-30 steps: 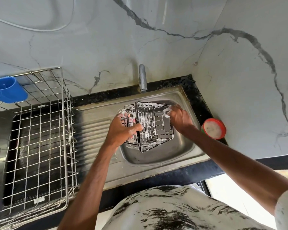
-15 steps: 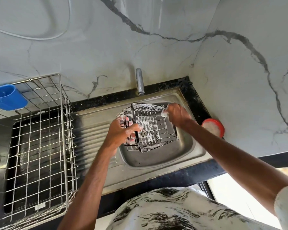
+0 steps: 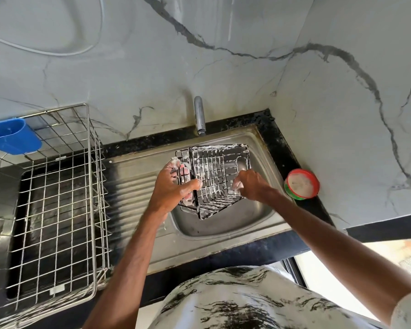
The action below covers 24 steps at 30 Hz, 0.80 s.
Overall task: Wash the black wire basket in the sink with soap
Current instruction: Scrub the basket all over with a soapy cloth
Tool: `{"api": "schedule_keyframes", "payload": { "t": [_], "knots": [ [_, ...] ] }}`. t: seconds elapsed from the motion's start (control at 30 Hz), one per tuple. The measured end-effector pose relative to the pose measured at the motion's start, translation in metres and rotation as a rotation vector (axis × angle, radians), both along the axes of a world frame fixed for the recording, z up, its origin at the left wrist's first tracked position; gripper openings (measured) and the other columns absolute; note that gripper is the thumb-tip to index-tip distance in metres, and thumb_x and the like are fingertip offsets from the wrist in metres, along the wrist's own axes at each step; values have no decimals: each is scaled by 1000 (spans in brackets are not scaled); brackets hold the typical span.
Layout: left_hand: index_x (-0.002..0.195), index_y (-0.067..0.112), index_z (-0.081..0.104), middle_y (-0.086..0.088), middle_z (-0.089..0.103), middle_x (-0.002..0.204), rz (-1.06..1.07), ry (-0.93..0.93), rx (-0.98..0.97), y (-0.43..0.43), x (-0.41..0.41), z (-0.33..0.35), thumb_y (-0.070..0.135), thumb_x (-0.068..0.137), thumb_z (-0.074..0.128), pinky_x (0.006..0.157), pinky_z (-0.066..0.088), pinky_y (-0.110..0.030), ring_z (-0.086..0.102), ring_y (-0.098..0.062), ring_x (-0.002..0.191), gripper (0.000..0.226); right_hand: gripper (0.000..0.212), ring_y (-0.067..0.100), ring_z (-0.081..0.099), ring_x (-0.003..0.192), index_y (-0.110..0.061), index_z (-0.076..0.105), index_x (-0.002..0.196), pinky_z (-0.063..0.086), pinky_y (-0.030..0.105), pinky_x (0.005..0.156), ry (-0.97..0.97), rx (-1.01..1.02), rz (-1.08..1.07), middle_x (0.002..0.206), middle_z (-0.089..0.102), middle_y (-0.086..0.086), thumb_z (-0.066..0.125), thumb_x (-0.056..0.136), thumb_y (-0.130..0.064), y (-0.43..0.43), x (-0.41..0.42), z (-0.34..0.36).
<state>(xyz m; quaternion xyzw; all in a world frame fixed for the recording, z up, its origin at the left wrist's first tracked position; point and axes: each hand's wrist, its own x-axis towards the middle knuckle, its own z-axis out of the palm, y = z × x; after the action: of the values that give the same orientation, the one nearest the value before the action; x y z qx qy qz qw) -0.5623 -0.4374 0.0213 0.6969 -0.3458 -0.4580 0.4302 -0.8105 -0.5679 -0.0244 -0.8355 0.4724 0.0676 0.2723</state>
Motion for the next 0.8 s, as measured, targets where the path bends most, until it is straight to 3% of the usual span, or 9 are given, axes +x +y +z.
{"api": "schedule_keyframes", "payload": {
  "t": [0.07, 0.2, 0.23, 0.33, 0.37, 0.5, 0.6, 0.7, 0.8],
  "knots": [
    [134, 19, 54, -6, 70, 131, -3, -8, -2, 2, 0, -4, 62, 48, 98, 93, 52, -75, 69, -40, 115, 105, 29, 19, 71, 92, -6, 79, 99, 50, 12, 71, -96, 17, -28, 104, 75, 9, 66, 79, 10, -3, -3, -1],
    [137, 18, 51, -7, 69, 132, 23, 26, -17, 9, -5, 1, 60, 48, 99, 93, 54, -70, 69, -40, 116, 110, 26, 15, 74, 82, -10, 80, 100, 50, 12, 57, -118, -18, 33, 101, 75, 2, 69, 81, 4, -3, -4, 2],
    [139, 15, 50, -7, 68, 134, 27, 42, -25, 12, -9, 6, 59, 49, 100, 90, 56, -68, 68, -40, 117, 112, 27, 15, 72, 82, -12, 80, 102, 50, 12, 58, -133, -7, 46, 103, 74, 1, 68, 83, 3, -1, -5, 3],
    [142, 9, 48, -12, 67, 134, 39, 107, -40, 19, -21, 19, 43, 57, 99, 71, 63, -45, 72, -38, 111, 104, 26, 20, 55, 98, -23, 74, 109, 49, 28, 88, -36, -18, -44, 108, 64, 6, 62, 90, -11, 7, -13, 14],
    [140, 7, 49, -14, 68, 130, 39, 119, -38, 21, -26, 21, 37, 58, 96, 69, 64, -42, 74, -37, 108, 99, 26, 21, 53, 98, -24, 73, 109, 48, 31, 92, -25, -21, -51, 108, 62, 6, 60, 91, -11, 10, -15, 17],
    [120, 7, 57, -17, 77, 110, 40, 115, -56, 25, -40, 21, 24, 67, 87, 71, 63, -48, 78, -35, 95, 63, 30, 14, 73, 87, -17, 79, 95, 61, 29, 76, -271, 85, 9, 100, 77, 5, 65, 83, 7, 20, -20, 23],
    [124, 10, 56, -23, 72, 117, 54, 110, -61, 20, -51, 18, 28, 62, 91, 71, 61, -58, 77, -39, 96, 74, 27, -3, 71, 83, -17, 78, 96, 58, 16, 74, -369, 243, -58, 101, 76, -6, 72, 85, 6, 24, -30, 42],
    [128, 15, 55, -20, 65, 126, 72, 70, -77, 9, -66, 14, 31, 58, 96, 65, 64, -52, 77, -36, 94, 83, 29, -7, 70, 79, -3, 75, 108, 57, 14, 69, -496, 302, -203, 103, 74, -6, 65, 87, 15, 15, -53, 52],
    [115, 24, 59, -14, 70, 121, 88, 48, -64, -3, -85, 15, 33, 57, 96, 68, 63, -49, 74, -32, 81, 70, 41, 3, 73, 81, -27, 79, 100, 62, 28, 65, -522, 90, -351, 103, 75, -5, 67, 86, 9, -6, -91, 55]
  ]
}}
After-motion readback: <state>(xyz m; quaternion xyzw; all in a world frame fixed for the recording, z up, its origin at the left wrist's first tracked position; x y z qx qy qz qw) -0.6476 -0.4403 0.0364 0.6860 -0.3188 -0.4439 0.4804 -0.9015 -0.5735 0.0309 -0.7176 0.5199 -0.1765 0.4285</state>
